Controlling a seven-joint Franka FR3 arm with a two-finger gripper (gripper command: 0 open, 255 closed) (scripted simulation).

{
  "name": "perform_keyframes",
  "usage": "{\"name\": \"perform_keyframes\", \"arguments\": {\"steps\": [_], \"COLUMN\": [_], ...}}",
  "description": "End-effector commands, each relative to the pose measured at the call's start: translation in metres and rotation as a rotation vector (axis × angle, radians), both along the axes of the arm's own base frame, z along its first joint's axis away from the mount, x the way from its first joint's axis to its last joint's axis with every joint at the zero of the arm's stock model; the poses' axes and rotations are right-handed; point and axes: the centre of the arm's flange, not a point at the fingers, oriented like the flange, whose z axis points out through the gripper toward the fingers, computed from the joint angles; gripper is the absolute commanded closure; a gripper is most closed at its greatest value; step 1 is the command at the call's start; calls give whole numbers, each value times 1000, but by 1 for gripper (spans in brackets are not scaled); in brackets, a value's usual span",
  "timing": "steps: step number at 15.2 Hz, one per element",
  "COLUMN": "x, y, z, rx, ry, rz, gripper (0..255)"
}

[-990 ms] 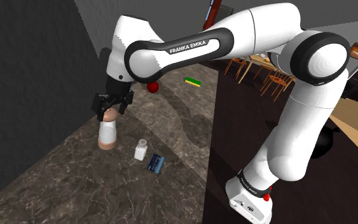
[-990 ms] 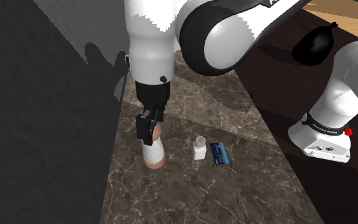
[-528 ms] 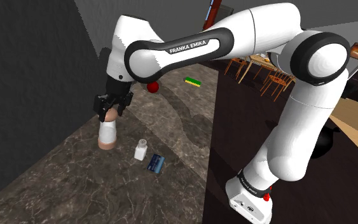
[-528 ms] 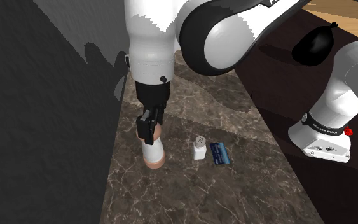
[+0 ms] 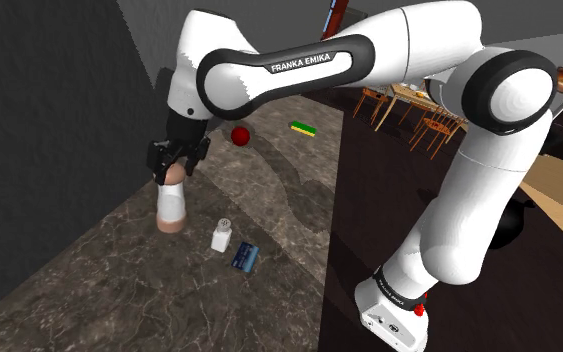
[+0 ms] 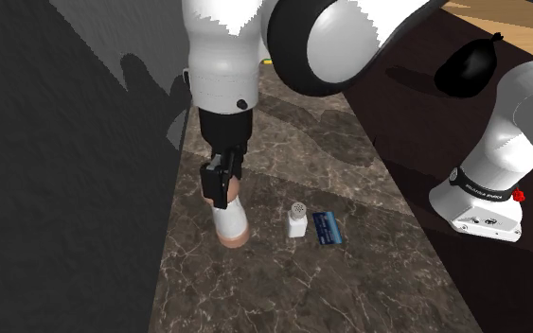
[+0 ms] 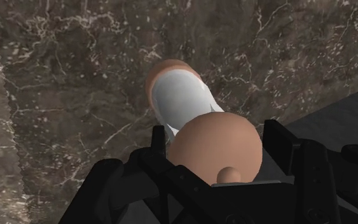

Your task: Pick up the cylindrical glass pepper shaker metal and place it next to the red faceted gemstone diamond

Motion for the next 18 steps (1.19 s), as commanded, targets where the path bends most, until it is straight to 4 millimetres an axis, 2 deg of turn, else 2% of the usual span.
{"name": "perform_keyframes", "arguments": {"steps": [1, 18], "x": [0, 0], "y": [0, 0], "z": [11, 101], "rx": [0, 0], "ry": [0, 0], "rz": [0, 0], "gripper": [255, 255]}}
